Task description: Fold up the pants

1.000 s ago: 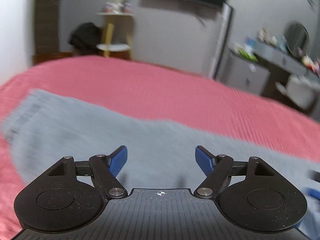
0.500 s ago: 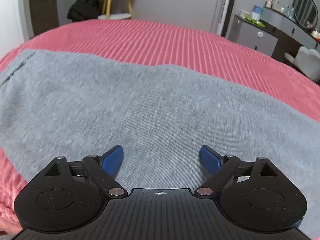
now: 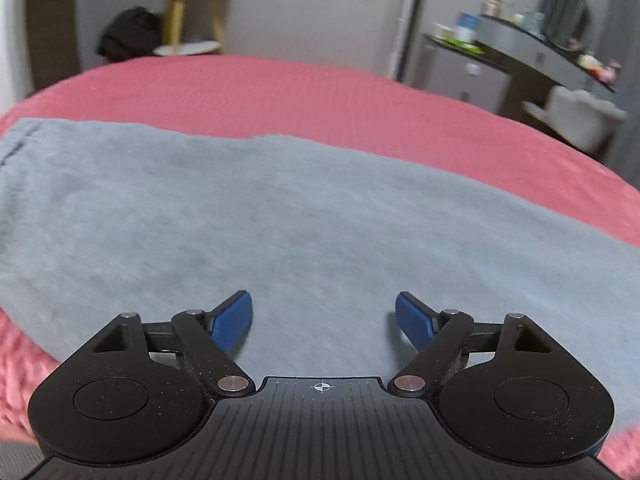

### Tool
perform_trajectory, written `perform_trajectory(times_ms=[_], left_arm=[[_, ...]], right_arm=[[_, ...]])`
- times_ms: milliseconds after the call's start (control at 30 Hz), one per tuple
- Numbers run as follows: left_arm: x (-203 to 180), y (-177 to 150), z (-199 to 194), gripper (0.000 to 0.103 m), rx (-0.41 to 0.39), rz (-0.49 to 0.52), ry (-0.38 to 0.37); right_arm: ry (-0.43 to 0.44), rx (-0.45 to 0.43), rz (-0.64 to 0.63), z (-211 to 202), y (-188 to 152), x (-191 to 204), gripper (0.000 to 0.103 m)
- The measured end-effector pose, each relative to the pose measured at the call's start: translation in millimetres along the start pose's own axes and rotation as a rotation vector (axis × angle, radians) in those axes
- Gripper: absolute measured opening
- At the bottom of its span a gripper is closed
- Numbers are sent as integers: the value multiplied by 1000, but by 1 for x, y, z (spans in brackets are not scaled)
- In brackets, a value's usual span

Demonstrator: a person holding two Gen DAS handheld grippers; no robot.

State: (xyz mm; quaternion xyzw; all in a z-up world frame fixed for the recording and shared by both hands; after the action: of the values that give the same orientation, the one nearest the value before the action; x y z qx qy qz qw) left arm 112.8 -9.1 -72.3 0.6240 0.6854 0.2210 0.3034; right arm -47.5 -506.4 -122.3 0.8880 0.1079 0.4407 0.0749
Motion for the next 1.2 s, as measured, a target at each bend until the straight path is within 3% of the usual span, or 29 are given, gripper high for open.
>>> perform_trajectory(times_ms=[133,200,333,400,567,700,833,933,1200], left_arm=[[-15,-14,-13,81,60,36,-67],[-17,-19,-20,81,86,11,-117],[-20,-30,-27,81,132,-42,-205],[-18,-31,-28,81,153,-87,-231],[-4,-31,-28,79,197,-239,-317],[5,-34,-28,75,221,-312,-335],[4,-39,-29,67,264,-366,-380],[3,-45,-28,65,297,-393,-405],[15,-41,-13,65,284,-493,-416]], right_arm=[[15,113,34,22,-30,-2,34],[-15,113,18,23,-38,-2,26],[-13,123,21,7,-57,-15,26],[-52,127,-3,7,-61,-17,26],[-49,142,-18,9,-64,-16,26],[-38,154,2,14,-67,-14,25],[-40,165,13,18,-72,-16,9],[-40,165,17,18,-75,-18,8],[-45,162,41,25,-75,-16,9]])
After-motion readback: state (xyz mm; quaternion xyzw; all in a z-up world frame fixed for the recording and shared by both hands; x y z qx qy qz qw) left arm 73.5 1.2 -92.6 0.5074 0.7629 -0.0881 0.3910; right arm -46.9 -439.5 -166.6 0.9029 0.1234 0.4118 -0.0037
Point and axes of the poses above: each gripper's, at about its wrist camera, not at the fingertips, and z roughly the way its jaws point, x to its left, y to its top, the point moved 7 cm from there along z, roughly the way its jaws point
